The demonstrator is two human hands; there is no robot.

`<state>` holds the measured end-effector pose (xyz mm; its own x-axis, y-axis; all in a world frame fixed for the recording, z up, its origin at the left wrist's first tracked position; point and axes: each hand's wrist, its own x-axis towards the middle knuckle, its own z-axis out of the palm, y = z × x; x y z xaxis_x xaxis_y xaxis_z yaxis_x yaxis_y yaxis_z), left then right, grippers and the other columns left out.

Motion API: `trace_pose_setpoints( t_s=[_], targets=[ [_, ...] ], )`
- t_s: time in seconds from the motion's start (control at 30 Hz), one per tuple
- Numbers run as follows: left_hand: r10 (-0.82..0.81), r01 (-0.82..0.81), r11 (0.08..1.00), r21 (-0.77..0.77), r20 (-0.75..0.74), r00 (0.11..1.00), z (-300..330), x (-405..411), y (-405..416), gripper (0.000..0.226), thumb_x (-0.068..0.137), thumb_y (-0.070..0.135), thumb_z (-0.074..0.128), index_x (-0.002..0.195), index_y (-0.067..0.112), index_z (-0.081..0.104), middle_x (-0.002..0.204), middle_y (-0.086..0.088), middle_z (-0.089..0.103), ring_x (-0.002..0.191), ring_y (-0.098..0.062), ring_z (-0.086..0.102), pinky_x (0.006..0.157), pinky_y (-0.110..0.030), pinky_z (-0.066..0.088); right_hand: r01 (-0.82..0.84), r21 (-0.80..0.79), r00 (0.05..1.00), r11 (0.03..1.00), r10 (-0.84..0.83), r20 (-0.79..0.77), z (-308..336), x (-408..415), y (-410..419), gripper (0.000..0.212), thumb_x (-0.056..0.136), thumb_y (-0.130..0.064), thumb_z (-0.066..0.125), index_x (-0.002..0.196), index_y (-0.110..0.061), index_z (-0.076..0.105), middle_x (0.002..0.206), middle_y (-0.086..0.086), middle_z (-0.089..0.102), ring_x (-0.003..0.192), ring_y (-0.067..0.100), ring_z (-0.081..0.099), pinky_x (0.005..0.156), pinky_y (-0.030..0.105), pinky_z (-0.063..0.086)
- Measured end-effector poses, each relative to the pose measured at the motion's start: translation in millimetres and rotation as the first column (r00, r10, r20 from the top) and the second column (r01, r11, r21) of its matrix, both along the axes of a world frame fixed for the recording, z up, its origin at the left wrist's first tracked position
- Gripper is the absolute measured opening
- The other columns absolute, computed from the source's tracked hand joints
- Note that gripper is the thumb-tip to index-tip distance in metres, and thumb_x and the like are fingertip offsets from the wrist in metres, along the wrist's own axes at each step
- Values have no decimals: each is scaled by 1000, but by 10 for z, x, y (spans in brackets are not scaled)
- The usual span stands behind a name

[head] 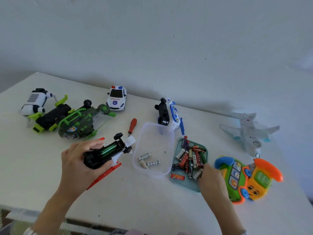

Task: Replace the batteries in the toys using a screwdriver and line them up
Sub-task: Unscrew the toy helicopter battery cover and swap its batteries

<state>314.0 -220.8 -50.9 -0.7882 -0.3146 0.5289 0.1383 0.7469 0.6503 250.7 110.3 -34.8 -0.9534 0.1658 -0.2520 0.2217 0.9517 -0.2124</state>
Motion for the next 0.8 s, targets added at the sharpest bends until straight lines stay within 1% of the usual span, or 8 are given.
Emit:
trace_pose_setpoints(
  t_s=[0.1, 0.3, 0.4, 0.5, 0.57, 0.63, 0.73, 0.8],
  targets=[
    [-9, 9, 1000, 14, 9, 1000, 13, 11, 12, 54, 57, 54, 71, 100, 23, 67, 97, 8, 67, 91, -22, 63, 86, -57, 44, -13, 38, 1000, 999, 12, 28, 33, 36, -13, 18, 93, -10, 43, 109, -8, 51, 106, 13, 59, 98, 30, 60, 77, 34, 46],
    [-16, 17, 998, -55, 27, 1000, 1, 35, 41, 55, 57, 57, 67, 98, 20, 67, 99, 9, 67, 96, -15, 58, 90, -36, 34, -69, 115, 997, 991, 71, -12, 326, 73, -125, 17, 93, -5, 44, 108, -11, 47, 103, 6, 58, 86, 19, 58, 67, 25, 47],
    [-31, 32, 998, -49, 21, 999, -17, 32, 25, 55, 57, 57, 68, 99, 21, 66, 100, 10, 67, 96, -12, 57, 90, -32, 31, -147, -183, 982, 972, 121, -143, 511, 37, -272, 38, 90, -3, 49, 124, -19, 46, 98, 2, 53, 82, 19, 54, 61, 24, 41],
    [-44, 45, 998, -45, 6, 999, -26, 31, 18, 53, 58, 57, 69, 99, 23, 66, 102, 12, 67, 97, -8, 57, 91, -28, 31, -213, -531, 976, 820, 156, -151, 671, 52, -526, 36, 87, 1, 52, 113, -24, 51, 87, 9, 61, 69, 25, 63, 60, 34, 54],
    [-60, 59, 998, -34, -14, 998, -27, 26, 11, 51, 59, 55, 71, 100, 26, 65, 102, 16, 66, 97, -7, 58, 89, -34, 35, -227, -676, 974, 700, 179, -142, 707, 83, -710, 36, 87, 4, 51, 110, -24, 50, 89, 11, 59, 63, 24, 65, 54, 29, 54],
    [-64, 63, 998, -28, -30, 997, -25, 21, 3, 49, 58, 54, 73, 98, 27, 65, 102, 19, 65, 97, -7, 59, 87, -37, 37, -244, -781, 966, 575, 211, -147, 697, 105, -900, 38, 87, 5, 50, 112, -25, 51, 92, 10, 59, 62, 25, 67, 54, 27, 53],
    [-59, 59, 998, -15, -25, 998, -29, 14, -10, 47, 58, 54, 73, 98, 30, 64, 103, 23, 64, 98, -4, 57, 87, -33, 34, -247, -884, 954, 398, 261, -150, 648, 124, -1192, 36, 88, 4, 54, 108, -25, 57, 90, 14, 61, 66, 26, 69, 66, 36, 58],
    [-57, 57, 998, -8, -29, 998, -26, 10, -18, 46, 58, 52, 74, 98, 33, 61, 105, 24, 63, 98, -1, 56, 85, -35, 36, -338, -869, 926, 363, 296, -236, 589, 128, -1375, 30, 87, -1, 60, 102, -27, 57, 83, 10, 65, 65, 16, 64, 61, 25, 52]
  ],
)
